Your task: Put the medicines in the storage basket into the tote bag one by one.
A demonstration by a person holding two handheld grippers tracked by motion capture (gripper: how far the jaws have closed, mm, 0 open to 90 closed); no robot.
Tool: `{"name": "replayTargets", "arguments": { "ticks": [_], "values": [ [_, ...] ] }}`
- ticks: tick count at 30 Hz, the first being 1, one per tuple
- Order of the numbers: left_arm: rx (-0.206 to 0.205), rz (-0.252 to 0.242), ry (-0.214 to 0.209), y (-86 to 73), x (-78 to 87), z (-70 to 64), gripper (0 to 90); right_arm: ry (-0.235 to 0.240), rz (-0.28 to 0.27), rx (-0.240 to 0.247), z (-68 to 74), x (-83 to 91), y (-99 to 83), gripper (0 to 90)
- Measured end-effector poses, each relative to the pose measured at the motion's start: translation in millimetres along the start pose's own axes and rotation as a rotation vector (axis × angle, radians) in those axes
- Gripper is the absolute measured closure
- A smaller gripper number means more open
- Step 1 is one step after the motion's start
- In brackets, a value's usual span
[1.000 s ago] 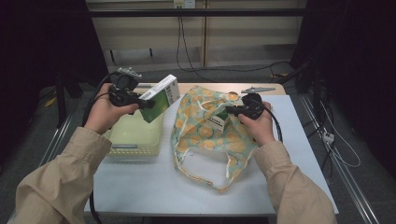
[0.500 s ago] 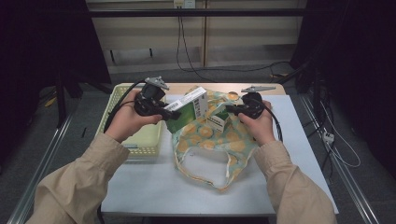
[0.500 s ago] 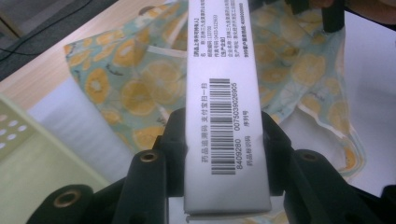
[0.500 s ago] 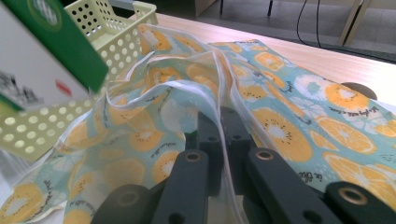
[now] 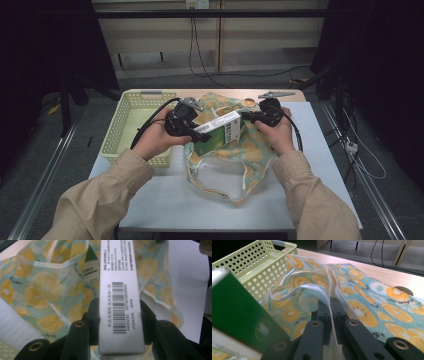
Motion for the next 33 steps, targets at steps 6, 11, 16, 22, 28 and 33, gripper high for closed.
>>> {"name": "replayTargets", "arguments": {
  "ticks": [6,11,16,22,28,33],
  "values": [
    [0.018,0.016,-0.014,-8.4,-13.8,-2.7,62.6,-0.003,-0.004,0.005,-1.3,3.0,2.9,89.2],
    [0.013,0.051,-0.014,-13.1,-24.7,0.4,62.6,-0.001,-0.006,0.007,0.4,3.4,4.1,89.2],
    [0.032,0.067,-0.014,-19.2,-40.3,1.9,62.6,0.007,-0.012,0.007,3.0,3.3,6.0,89.2],
    [0.027,0.111,-0.029,-27.9,-57.4,3.0,62.6,0.011,-0.012,0.009,3.2,4.8,8.4,89.2],
    [0.015,0.141,-0.004,-32.1,-63.8,5.3,62.6,0.008,-0.015,0.006,0.8,8.1,9.3,89.1],
    [0.012,0.161,0.01,-35.0,-62.0,8.5,62.6,0.005,-0.02,0.004,-0.2,10.7,10.5,89.1]
  ]
}}
Point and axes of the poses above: each handheld gripper's, and its own axes: x roughly backward along the jaws, y roughly out of its top, z roughly to its left, the point moved 2 cm from there along -x, roughly forward along the jaws, and after that the axes turned 14 degrees about -z, right-handed, at the moved point
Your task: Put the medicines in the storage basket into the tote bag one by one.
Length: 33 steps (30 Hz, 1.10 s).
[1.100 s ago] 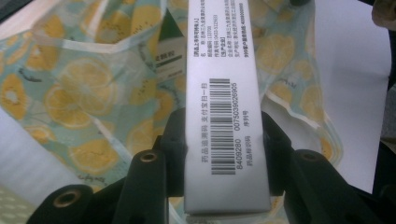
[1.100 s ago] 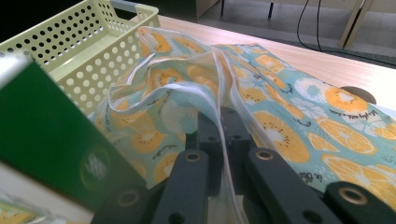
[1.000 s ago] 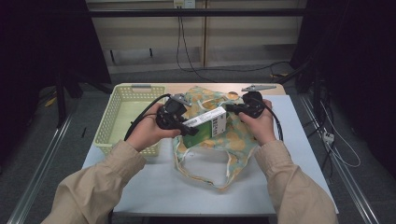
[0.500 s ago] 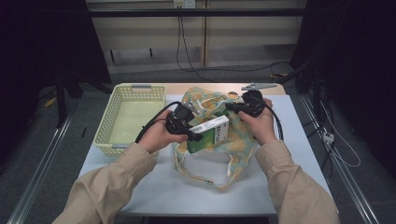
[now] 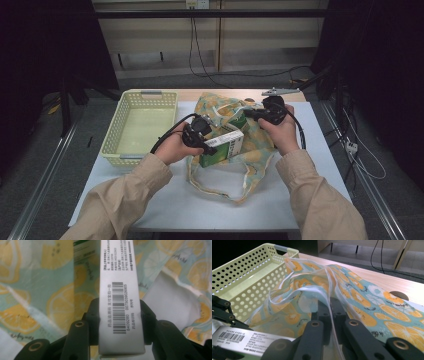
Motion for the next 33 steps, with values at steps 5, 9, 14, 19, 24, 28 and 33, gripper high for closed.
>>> {"name": "replayTargets", "arguments": {
  "ticks": [5,9,14,19,24,28,33],
  "values": [
    [0.021,-0.01,0.001,-3.1,1.0,2.6,62.6,-0.004,-0.005,-0.002,-1.5,2.4,0.8,89.1],
    [0.029,-0.021,0.021,-2.2,-1.0,5.5,62.6,-0.002,-0.006,0.0,-0.3,2.2,1.2,89.2],
    [0.042,-0.041,0.025,1.4,-8.9,6.7,62.5,0.002,-0.005,-0.002,1.8,0.9,0.8,89.2],
    [0.061,-0.08,0.036,7.9,-19.1,8.3,62.5,0.004,-0.004,0.0,3.1,-0.4,0.6,89.2],
    [0.064,-0.127,0.051,16.3,-28.8,11.8,62.5,0.009,-0.001,0.001,4.0,-1.9,-0.7,89.2],
    [0.081,-0.148,0.062,23.5,-37.1,14.0,62.5,0.01,-0.002,0.0,4.3,-2.4,-0.6,89.1],
    [0.097,-0.167,0.077,33.1,-48.3,16.0,62.5,0.009,0.001,-0.003,3.1,-2.3,-1.2,89.1]
  ]
}}
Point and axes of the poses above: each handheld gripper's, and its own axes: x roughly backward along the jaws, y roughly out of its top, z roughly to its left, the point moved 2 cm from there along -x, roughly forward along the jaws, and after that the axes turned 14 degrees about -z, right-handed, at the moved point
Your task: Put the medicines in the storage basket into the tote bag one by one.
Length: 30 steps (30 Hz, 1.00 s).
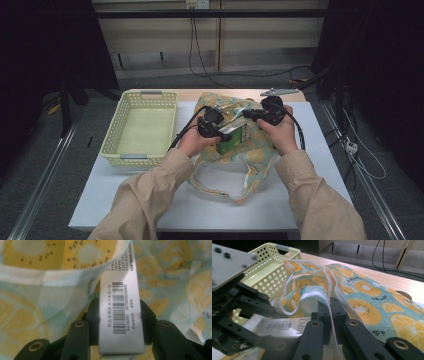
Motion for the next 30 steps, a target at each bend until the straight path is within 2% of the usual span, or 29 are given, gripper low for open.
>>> {"name": "replayTargets", "arguments": {
  "ticks": [3,7,9,10,11,12,13,15,17,18,20,22,26,28,30],
  "values": [
    [0.007,-0.014,0.01,3.6,-9.0,-1.4,62.5,0.001,0.001,0.001,-0.1,0.0,0.1,89.1],
    [-0.017,-0.057,0.035,8.5,-19.8,-2.7,62.4,-0.001,0.003,-0.001,-1.0,0.1,-0.4,89.1],
    [-0.024,-0.052,0.033,10.1,-24.4,-2.7,62.2,-0.001,0.005,-0.002,-1.4,0.1,-1.1,89.1],
    [-0.014,-0.062,0.037,10.4,-26.8,-2.8,62.2,-0.002,0.009,-0.002,-1.4,0.2,-1.3,89.1],
    [-0.001,-0.073,0.059,10.6,-28.5,-3.1,62.0,-0.003,0.009,0.0,-1.7,0.3,-1.6,89.1],
    [0.018,-0.09,0.035,10.3,-29.6,-2.1,61.3,-0.004,0.011,0.0,-2.3,0.3,-2.0,89.1],
    [0.012,-0.092,0.033,10.1,-29.6,-2.1,59.6,-0.007,0.013,0.0,-2.6,0.5,-2.2,89.1],
    [-0.016,-0.073,0.039,9.9,-27.6,-2.9,50.5,-0.008,0.012,0.0,-3.1,1.0,-2.2,89.1],
    [0.004,-0.065,0.041,10.2,-24.1,-4.3,39.2,-0.008,0.01,-0.002,-3.3,1.4,-1.9,89.1],
    [0.007,-0.065,0.035,10.3,-21.1,-5.1,37.5,-0.01,0.01,-0.002,-3.3,1.2,-2.1,89.1],
    [-0.023,-0.052,0.04,10.3,-13.3,-5.4,36.9,-0.009,0.01,-0.005,-2.8,0.2,-2.8,89.1],
    [-0.018,-0.046,0.045,9.3,-6.7,-5.0,33.0,-0.011,0.013,-0.004,-2.6,-1.3,-4.0,89.1],
    [-0.013,-0.043,0.031,5.0,2.3,-4.0,36.9,-0.008,0.02,-0.007,-1.5,-4.9,-6.2,89.1],
    [-0.014,-0.04,0.025,2.7,3.9,-5.0,42.1,-0.005,0.023,-0.004,-0.6,-6.1,-6.6,89.1],
    [-0.012,-0.023,0.031,0.6,4.8,-5.3,43.4,-0.005,0.023,-0.005,-0.7,-6.4,-6.7,89.1]
  ]
}}
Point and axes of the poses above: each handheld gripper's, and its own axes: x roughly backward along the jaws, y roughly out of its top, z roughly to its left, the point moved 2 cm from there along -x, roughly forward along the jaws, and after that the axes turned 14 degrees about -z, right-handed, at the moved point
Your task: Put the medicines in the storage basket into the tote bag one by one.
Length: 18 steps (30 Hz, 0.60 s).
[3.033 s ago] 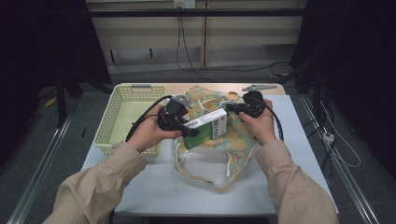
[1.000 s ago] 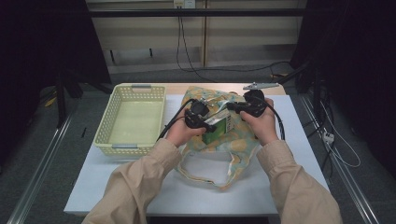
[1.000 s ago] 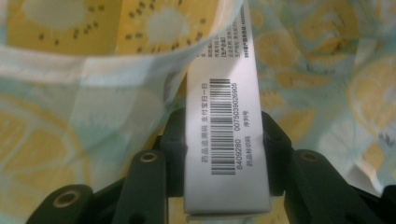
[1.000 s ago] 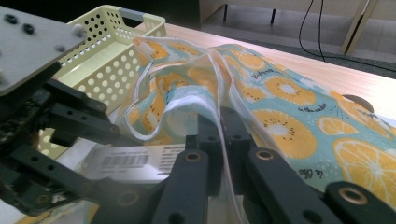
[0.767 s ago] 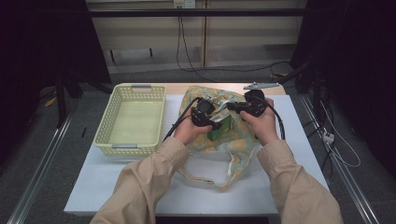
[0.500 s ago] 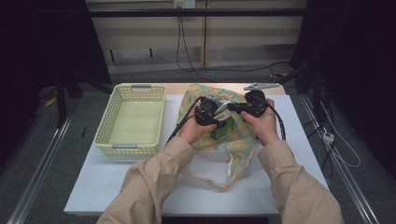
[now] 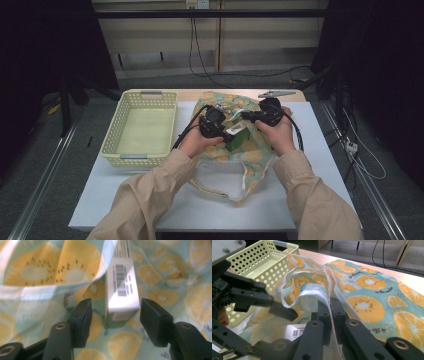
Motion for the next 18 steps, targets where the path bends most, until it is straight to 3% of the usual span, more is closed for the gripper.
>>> {"name": "replayTargets", "arguments": {
  "ticks": [5,6,11,13,18],
  "values": [
    [0.002,0.013,-0.017,-2.9,6.8,0.1,46.3,-0.003,0.0,-0.003,-3.2,1.2,-1.3,89.1],
    [0.018,-0.003,-0.016,-3.1,9.1,-1.3,45.6,-0.003,0.001,-0.004,-3.3,1.9,-1.4,89.1],
    [0.004,-0.001,-0.041,-5.5,28.0,-5.6,34.6,-0.001,-0.001,-0.009,-4.2,4.4,-2.5,89.1],
    [0.018,-0.013,-0.054,-8.3,34.5,-10.0,30.4,-0.001,-0.002,-0.009,-4.4,4.3,-2.7,89.1],
    [-0.029,-0.017,-0.104,-17.1,45.5,-19.5,24.7,-0.001,-0.001,-0.001,-2.6,2.8,-3.0,89.1]
  ]
}}
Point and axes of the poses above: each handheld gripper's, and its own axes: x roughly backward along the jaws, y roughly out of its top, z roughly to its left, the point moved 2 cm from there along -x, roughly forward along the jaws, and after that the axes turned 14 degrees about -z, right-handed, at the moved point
